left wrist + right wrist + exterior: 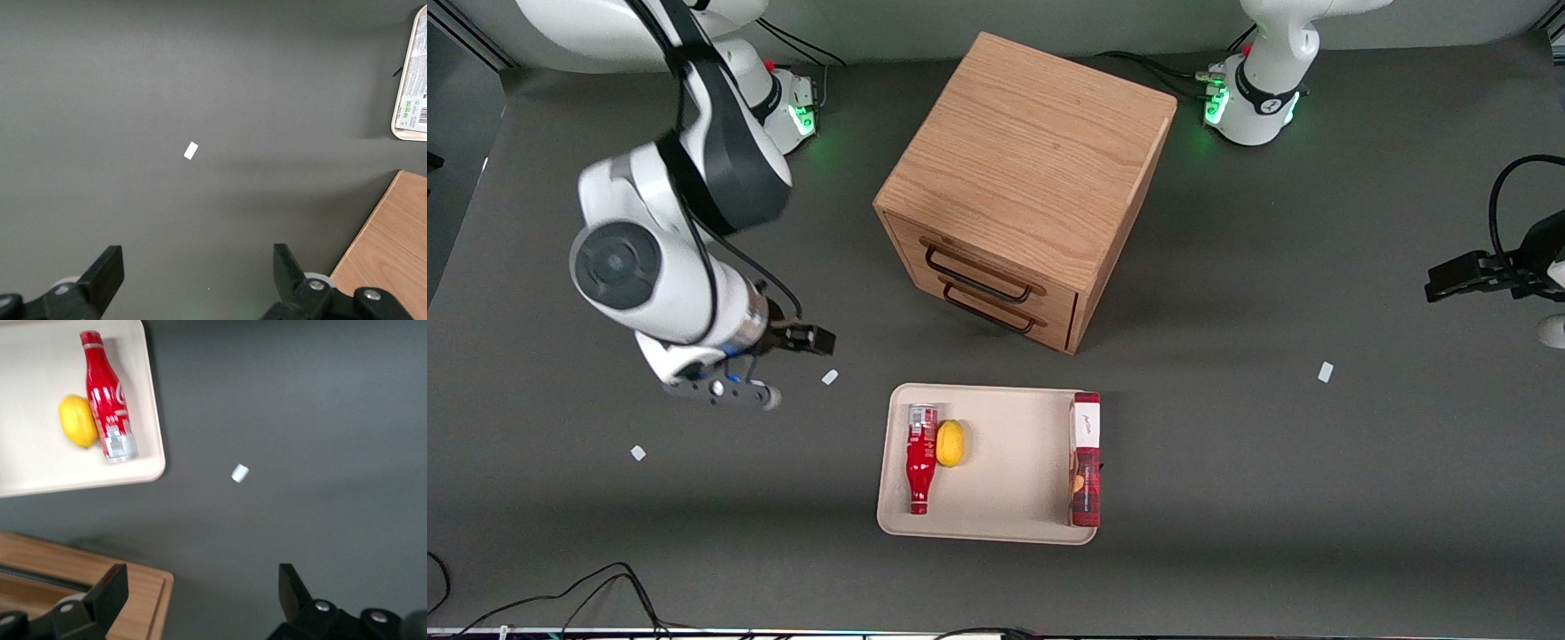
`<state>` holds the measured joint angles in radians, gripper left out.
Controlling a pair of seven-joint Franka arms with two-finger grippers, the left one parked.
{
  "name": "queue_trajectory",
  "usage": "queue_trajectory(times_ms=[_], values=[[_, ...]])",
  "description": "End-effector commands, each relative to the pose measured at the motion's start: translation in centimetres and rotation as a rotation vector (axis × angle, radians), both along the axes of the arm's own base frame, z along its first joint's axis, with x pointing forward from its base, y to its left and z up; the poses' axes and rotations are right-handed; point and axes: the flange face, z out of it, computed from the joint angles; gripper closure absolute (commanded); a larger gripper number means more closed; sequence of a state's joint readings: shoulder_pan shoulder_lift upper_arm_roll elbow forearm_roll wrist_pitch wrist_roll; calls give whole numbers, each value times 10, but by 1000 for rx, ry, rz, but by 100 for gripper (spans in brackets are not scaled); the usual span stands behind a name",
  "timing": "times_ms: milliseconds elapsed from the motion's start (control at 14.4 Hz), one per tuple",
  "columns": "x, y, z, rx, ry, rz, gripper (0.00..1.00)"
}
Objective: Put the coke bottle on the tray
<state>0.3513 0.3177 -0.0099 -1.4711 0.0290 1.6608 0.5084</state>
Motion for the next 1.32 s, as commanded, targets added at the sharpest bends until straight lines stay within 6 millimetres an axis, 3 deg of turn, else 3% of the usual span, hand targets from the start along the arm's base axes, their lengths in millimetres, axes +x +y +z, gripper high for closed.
queue_trajectory(times_ms=[0,209,418,627,1253], values=[[-64,-37,29,8,12,77,0],[-109,-85,69,32,46,215,0],[-133,-109,103,45,29,254,0],[-134,-135,116,42,28,262,0],[-124,-147,121,30,18,238,0]])
